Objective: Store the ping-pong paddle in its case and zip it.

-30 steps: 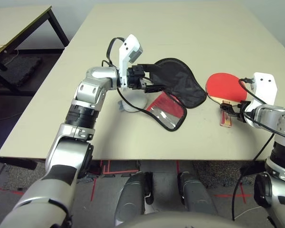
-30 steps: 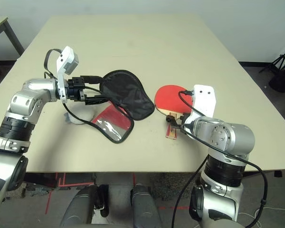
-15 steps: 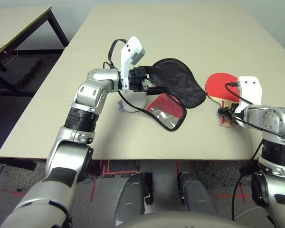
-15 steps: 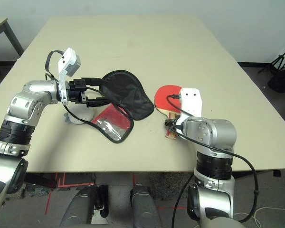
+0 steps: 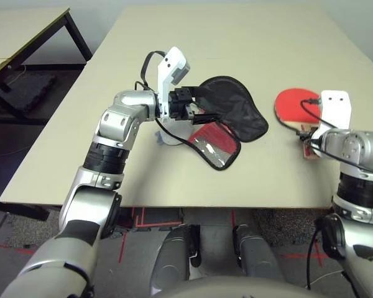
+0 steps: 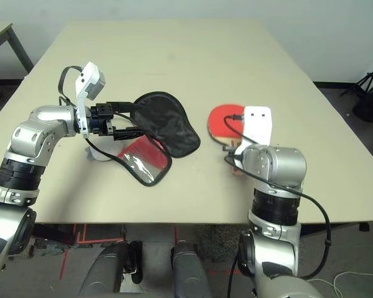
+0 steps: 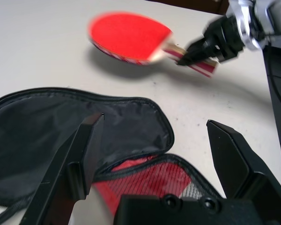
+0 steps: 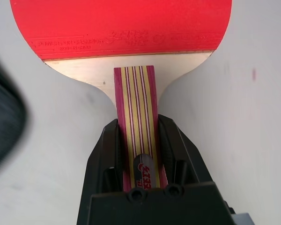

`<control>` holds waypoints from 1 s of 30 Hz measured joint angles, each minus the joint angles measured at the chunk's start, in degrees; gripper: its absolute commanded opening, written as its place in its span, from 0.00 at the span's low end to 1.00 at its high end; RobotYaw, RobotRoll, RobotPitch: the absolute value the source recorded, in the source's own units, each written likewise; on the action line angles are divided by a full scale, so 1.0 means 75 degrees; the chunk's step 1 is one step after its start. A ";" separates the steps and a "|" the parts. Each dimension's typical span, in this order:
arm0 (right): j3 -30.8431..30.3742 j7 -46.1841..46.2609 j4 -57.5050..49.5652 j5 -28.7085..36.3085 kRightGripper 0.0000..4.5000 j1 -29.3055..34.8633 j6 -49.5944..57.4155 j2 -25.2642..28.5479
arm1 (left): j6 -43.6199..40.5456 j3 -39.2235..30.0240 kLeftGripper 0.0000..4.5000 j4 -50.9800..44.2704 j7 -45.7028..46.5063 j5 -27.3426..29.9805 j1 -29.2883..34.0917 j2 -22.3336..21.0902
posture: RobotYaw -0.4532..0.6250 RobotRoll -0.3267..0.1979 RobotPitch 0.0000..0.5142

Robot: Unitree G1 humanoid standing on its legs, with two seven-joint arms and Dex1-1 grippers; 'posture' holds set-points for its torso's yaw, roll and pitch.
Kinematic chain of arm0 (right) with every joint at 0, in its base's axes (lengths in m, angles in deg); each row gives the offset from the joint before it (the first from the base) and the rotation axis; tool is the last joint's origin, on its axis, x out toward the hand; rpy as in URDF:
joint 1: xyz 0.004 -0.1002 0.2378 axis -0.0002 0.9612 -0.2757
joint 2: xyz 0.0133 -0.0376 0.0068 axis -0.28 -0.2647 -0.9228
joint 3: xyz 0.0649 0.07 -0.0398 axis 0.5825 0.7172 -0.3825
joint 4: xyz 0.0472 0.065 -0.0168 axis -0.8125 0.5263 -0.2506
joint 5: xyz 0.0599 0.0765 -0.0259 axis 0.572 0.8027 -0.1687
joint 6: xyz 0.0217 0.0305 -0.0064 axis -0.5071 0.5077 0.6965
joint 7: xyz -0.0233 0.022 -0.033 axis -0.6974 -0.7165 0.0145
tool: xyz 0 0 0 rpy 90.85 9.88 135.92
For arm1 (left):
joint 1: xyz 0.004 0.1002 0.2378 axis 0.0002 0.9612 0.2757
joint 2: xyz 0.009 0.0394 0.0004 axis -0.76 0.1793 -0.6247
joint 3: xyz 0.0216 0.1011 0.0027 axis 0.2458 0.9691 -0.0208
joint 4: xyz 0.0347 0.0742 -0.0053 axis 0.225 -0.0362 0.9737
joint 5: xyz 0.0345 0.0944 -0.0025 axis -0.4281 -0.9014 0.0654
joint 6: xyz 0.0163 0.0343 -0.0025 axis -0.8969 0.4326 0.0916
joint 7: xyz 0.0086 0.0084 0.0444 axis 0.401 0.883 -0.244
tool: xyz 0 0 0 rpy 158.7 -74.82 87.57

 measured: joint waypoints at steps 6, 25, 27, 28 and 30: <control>-0.0715 -0.0623 0.0352 0.0122 0.25 -0.0538 -0.0294 -0.0294 | 0.0001 0.0008 1.00 0.0004 0.0001 0.0051 -0.0009 0.0009 | 0.32 0.62 0.22; -0.2867 -0.2102 0.2416 0.0071 0.25 -0.1035 -0.1979 -0.0672 | -0.0163 0.0005 1.00 -0.0170 0.0136 0.0077 0.0102 -0.0110 | 0.37 0.62 0.24; -0.2956 -0.2163 0.2754 -0.0022 0.25 -0.1071 -0.2240 -0.0684 | -0.0181 0.0003 1.00 -0.0238 0.0154 0.0084 0.0121 -0.0125 | 0.37 0.62 0.24; -0.2998 -0.2210 0.2934 -0.0065 0.25 -0.1109 -0.2354 -0.0683 | -0.0195 0.0003 1.00 -0.0269 0.0158 0.0087 0.0138 -0.0139 | 0.37 0.62 0.24; -0.3033 -0.2280 0.3250 -0.0121 0.25 -0.1205 -0.2565 -0.0682 | -0.0228 0.0003 1.00 -0.0283 0.0164 0.0090 0.0173 -0.0164 | 0.38 0.62 0.24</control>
